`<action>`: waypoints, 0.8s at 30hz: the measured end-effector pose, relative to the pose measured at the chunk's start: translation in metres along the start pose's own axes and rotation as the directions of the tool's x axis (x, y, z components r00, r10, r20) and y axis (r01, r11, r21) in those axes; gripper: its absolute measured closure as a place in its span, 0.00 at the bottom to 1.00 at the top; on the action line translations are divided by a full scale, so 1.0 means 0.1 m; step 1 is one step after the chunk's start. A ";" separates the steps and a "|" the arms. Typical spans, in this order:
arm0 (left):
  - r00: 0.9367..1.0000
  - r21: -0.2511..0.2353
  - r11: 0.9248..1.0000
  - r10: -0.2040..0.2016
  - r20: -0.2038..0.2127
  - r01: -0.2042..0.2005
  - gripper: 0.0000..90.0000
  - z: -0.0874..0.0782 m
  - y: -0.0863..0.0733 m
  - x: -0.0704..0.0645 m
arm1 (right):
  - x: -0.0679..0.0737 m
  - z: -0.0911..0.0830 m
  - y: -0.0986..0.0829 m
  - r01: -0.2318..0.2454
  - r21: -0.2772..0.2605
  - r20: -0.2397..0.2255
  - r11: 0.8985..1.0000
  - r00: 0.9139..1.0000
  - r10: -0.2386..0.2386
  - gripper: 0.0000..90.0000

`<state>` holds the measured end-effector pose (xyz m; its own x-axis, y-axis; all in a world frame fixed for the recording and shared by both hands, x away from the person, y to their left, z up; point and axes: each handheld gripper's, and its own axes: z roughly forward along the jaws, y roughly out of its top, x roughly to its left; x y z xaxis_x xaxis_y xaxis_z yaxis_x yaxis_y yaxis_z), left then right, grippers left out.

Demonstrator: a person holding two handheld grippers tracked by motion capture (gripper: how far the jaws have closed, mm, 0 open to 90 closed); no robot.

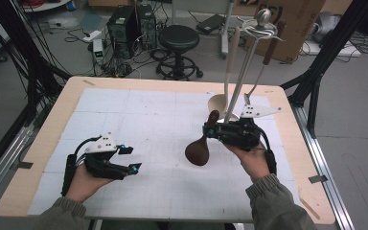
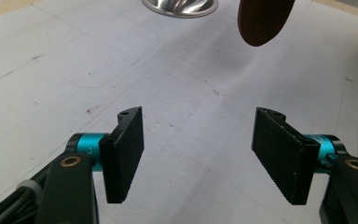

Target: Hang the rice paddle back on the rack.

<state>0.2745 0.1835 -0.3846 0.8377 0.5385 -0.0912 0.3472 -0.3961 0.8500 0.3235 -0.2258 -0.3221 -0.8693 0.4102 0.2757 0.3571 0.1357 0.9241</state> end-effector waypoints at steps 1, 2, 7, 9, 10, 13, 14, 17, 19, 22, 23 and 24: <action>1.000 0.000 1.000 0.001 0.000 -0.001 0.38 0.00 0.00 0.00 | -0.01 -0.01 0.01 0.001 0.001 0.002 1.000 1.000 -0.001 0.85; 1.000 -0.001 1.000 0.001 -0.001 -0.001 0.38 0.00 0.00 0.00 | -0.01 -0.02 0.02 0.001 0.003 0.003 1.000 1.000 -0.001 0.85; 1.000 -0.001 1.000 -0.004 -0.005 0.004 0.37 0.00 0.00 0.00 | -0.02 -0.08 0.13 0.017 -0.003 0.014 1.000 1.000 -0.017 0.85; 1.000 0.003 1.000 -0.004 -0.005 0.004 0.36 0.00 0.00 0.00 | -0.03 -0.11 0.17 0.019 -0.003 0.019 1.000 1.000 -0.019 0.85; 1.000 0.003 1.000 -0.006 -0.005 0.006 0.36 0.00 0.00 0.00 | -0.04 -0.12 0.19 0.022 -0.004 0.025 1.000 0.999 -0.022 0.85; 1.000 0.002 1.000 -0.007 -0.008 0.007 0.35 0.00 0.00 0.01 | -0.07 -0.16 0.25 0.018 -0.011 0.034 1.000 0.999 -0.017 0.85; 1.000 0.003 1.000 -0.004 -0.008 0.004 0.35 0.00 0.00 0.01 | -0.08 -0.18 0.27 0.018 -0.013 0.037 1.000 0.999 -0.018 0.85; 1.000 0.002 1.000 -0.004 -0.009 0.004 0.35 0.00 0.00 0.01 | -0.10 -0.22 0.32 0.019 -0.020 0.047 1.000 0.999 -0.018 0.85; 1.000 0.000 1.000 -0.004 -0.008 0.004 0.35 0.00 0.00 0.01 | -0.12 -0.25 0.36 0.023 -0.027 0.051 0.999 0.998 -0.022 0.85; 1.000 -0.001 1.000 -0.004 -0.008 0.004 0.35 -0.01 0.00 0.01 | -0.14 -0.28 0.42 0.025 -0.030 0.059 0.999 0.998 -0.023 0.85; 1.000 -0.001 1.000 -0.004 -0.007 0.004 0.35 -0.01 0.00 0.01 | -0.15 -0.29 0.43 0.026 -0.028 0.062 0.999 0.998 -0.024 0.85; 1.000 0.000 1.000 -0.003 -0.008 0.003 0.35 -0.01 0.00 0.01 | -0.16 -0.30 0.45 0.028 -0.027 0.063 0.999 0.998 -0.026 0.85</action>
<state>0.2752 0.1847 -0.3844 0.8331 0.5458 -0.0894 0.3496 -0.3944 0.8498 0.3432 -0.2533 -0.2765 -0.8550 0.4629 0.2340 0.3231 0.1225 0.9384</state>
